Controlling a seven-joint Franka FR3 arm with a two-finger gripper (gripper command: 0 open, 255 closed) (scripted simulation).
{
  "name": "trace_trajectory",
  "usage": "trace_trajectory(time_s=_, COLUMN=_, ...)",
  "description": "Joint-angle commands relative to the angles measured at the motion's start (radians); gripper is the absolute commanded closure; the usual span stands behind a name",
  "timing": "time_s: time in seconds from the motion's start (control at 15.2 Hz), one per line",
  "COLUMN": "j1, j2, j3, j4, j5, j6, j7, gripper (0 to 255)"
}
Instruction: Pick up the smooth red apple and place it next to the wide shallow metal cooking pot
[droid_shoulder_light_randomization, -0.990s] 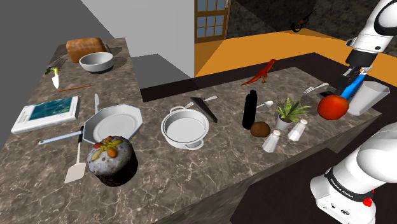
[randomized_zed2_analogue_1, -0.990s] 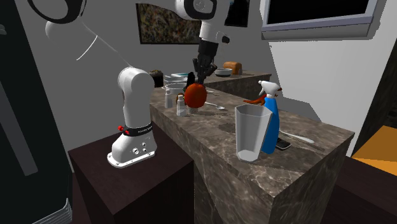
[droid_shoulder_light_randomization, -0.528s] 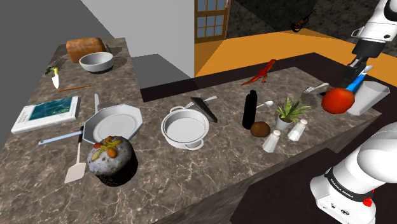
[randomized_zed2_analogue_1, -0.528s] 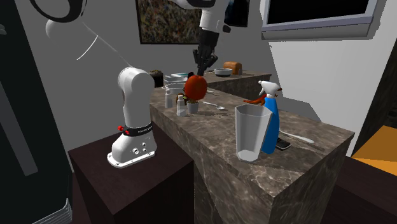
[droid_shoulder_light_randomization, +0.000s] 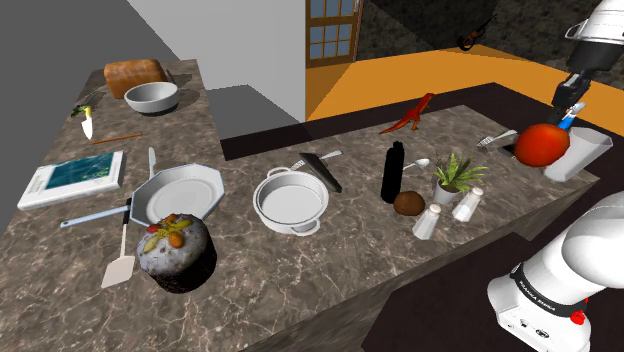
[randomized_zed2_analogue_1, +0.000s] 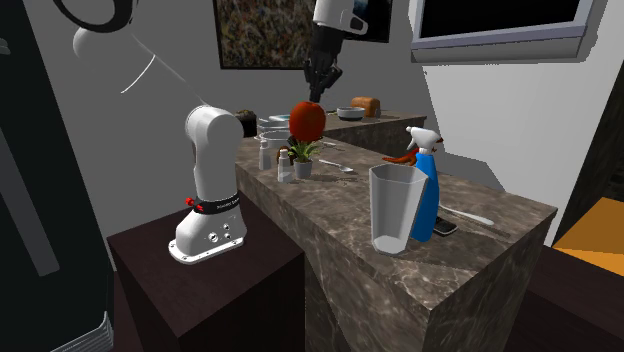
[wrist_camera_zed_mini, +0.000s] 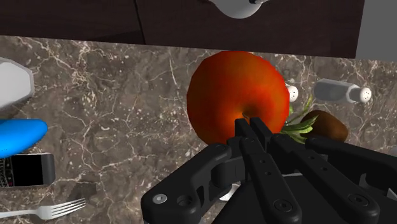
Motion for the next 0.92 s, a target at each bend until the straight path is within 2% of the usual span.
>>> trace_trajectory(time_s=0.0, j1=0.004, j2=0.008, j3=0.004, j4=0.029, j5=0.005, j6=-0.021, j7=0.000, gripper=255)
trace_trajectory(time_s=0.07, j1=0.005, j2=0.011, j3=0.006, j4=0.041, j5=0.008, j6=-0.031, j7=0.000, gripper=255)
trace_trajectory(time_s=0.86, j1=0.069, j2=-0.060, j3=0.288, j4=-0.080, j5=0.235, j6=0.017, j7=0.293, gripper=255)
